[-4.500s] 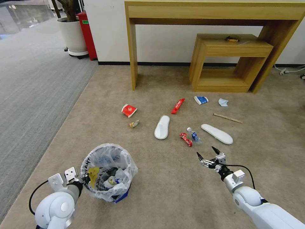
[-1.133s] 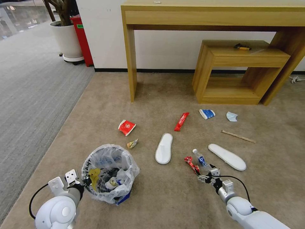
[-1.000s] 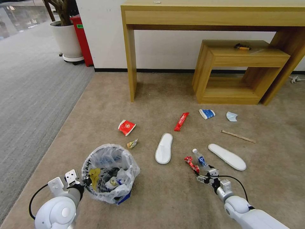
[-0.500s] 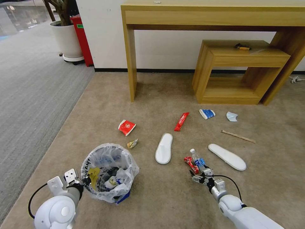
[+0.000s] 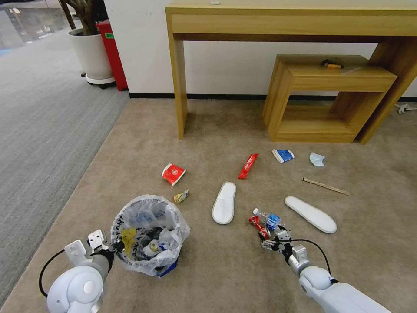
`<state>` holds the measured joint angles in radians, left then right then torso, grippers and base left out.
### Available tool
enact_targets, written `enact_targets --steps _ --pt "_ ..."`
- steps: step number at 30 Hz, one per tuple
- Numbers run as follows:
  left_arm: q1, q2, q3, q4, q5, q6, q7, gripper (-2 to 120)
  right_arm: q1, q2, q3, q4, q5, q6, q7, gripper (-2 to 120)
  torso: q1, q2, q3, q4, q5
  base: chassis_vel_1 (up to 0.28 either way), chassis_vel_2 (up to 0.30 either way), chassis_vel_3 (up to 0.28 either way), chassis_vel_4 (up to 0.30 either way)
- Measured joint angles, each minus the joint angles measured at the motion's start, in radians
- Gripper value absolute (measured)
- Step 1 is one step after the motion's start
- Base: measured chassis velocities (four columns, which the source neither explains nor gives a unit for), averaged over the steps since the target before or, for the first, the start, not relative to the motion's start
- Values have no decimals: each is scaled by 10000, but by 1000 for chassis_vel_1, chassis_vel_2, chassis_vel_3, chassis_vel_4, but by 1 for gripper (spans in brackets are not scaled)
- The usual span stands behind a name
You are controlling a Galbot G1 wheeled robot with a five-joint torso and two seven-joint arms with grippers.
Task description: Pick up the trash bin and place the garbage on the floor into it.
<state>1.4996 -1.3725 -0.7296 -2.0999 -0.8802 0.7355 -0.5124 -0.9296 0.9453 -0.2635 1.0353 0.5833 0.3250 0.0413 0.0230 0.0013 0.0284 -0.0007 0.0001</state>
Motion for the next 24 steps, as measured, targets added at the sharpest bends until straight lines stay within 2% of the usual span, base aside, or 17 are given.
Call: enact_targets --steps 19,24 --pt "-130 56 170 126 -47 0 18 0 338 712 8 -1196 -159 260 -387 100 0 0 0 0 0 0 0 0 0" --pt "-163 107 211 141 -68 -1 15 0 512 1014 -96 -1429 -138 287 -434 96 0 0 0 -2 0 0 0 0 0"
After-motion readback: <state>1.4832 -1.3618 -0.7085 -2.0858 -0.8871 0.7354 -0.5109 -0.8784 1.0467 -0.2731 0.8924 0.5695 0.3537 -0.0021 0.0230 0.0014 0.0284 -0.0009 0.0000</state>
